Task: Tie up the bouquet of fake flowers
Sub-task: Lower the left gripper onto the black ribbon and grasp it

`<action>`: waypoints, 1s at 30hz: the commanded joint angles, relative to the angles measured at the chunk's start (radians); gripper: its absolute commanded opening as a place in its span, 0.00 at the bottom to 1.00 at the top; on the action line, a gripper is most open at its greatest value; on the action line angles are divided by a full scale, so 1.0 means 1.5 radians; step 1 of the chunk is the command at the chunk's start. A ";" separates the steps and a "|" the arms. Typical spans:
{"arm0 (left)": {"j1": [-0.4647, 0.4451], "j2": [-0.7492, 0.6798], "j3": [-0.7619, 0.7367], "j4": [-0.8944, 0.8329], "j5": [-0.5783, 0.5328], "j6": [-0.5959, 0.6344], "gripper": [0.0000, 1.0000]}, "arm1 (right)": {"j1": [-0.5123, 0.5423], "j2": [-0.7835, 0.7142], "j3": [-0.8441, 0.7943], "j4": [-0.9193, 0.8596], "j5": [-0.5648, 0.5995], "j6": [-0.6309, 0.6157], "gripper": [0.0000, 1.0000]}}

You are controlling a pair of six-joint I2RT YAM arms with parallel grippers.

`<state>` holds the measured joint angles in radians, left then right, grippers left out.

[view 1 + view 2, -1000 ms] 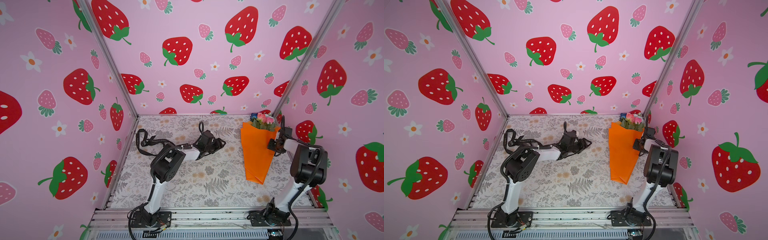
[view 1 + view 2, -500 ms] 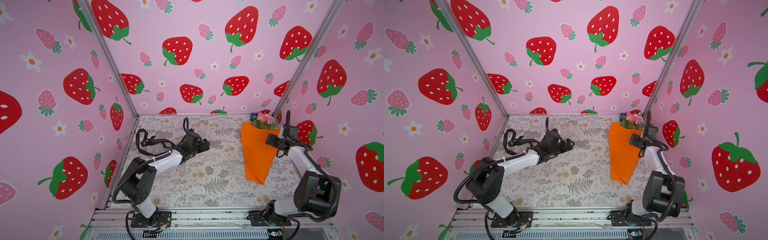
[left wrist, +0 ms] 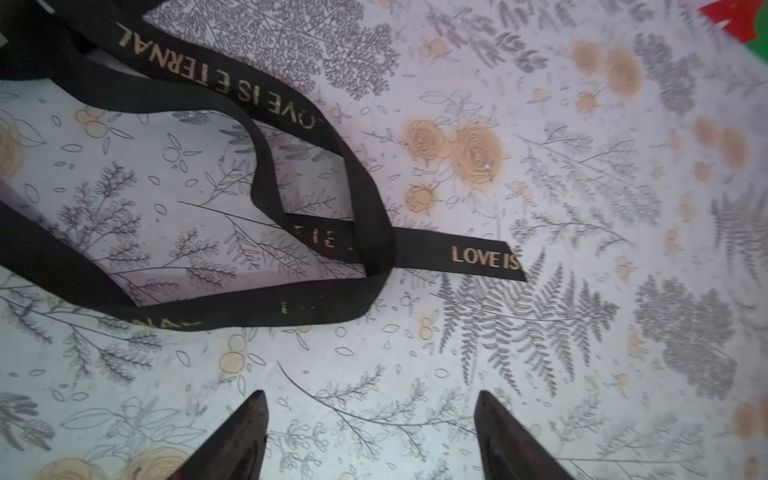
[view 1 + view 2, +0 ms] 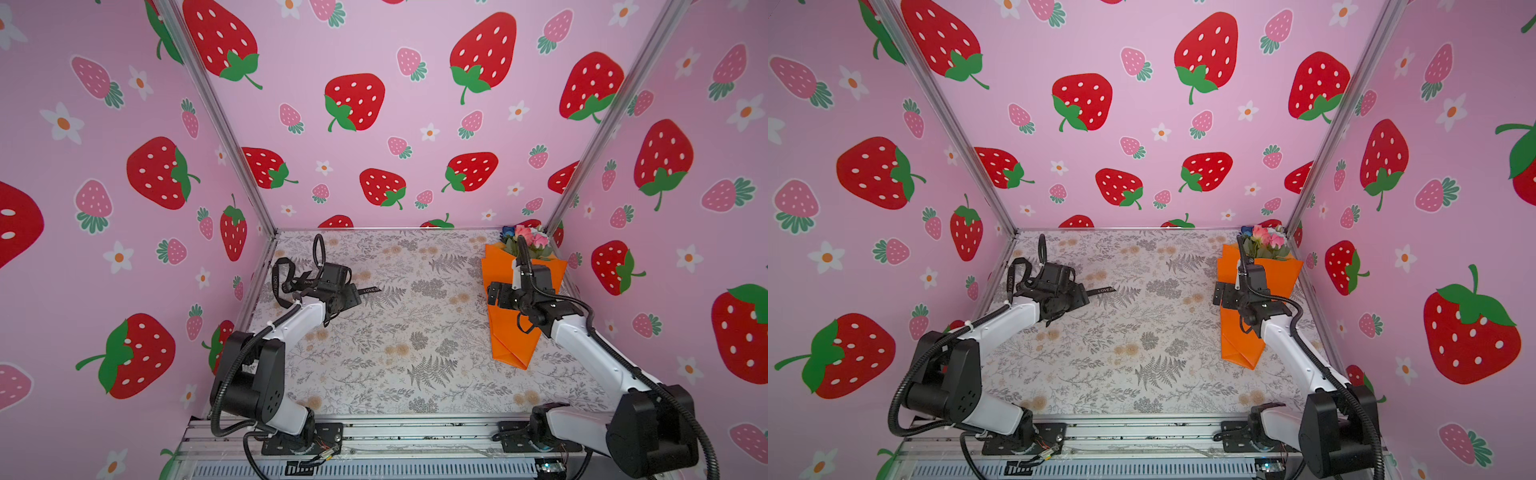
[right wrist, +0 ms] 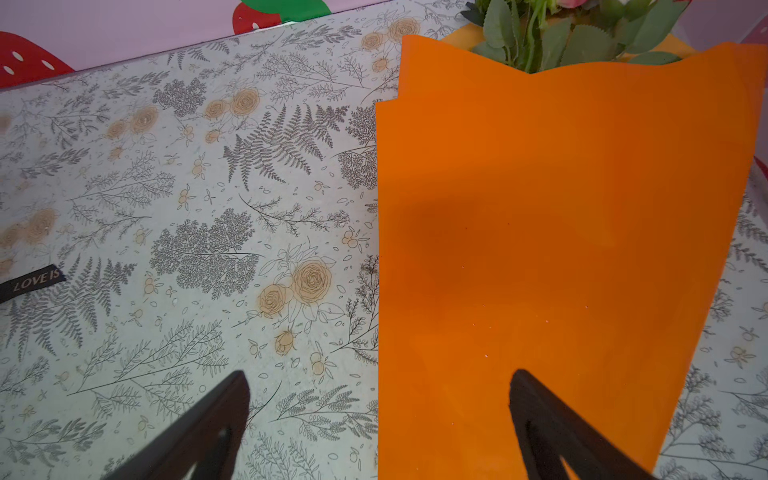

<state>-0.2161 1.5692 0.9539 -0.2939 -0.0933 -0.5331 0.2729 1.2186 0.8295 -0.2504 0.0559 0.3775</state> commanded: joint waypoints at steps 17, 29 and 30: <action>0.048 0.190 0.156 -0.064 0.101 0.112 0.73 | 0.009 -0.045 0.002 0.008 0.047 0.018 1.00; -0.012 0.234 0.119 0.001 0.251 0.086 0.48 | 0.009 -0.042 0.003 0.031 0.015 0.027 1.00; -0.024 0.236 0.116 0.007 0.260 0.082 0.46 | 0.008 -0.038 0.006 0.033 0.012 0.026 1.00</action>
<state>-0.1997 1.8893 1.1549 -0.2775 0.2043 -0.3969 0.2798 1.1694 0.8291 -0.2237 0.0967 0.4042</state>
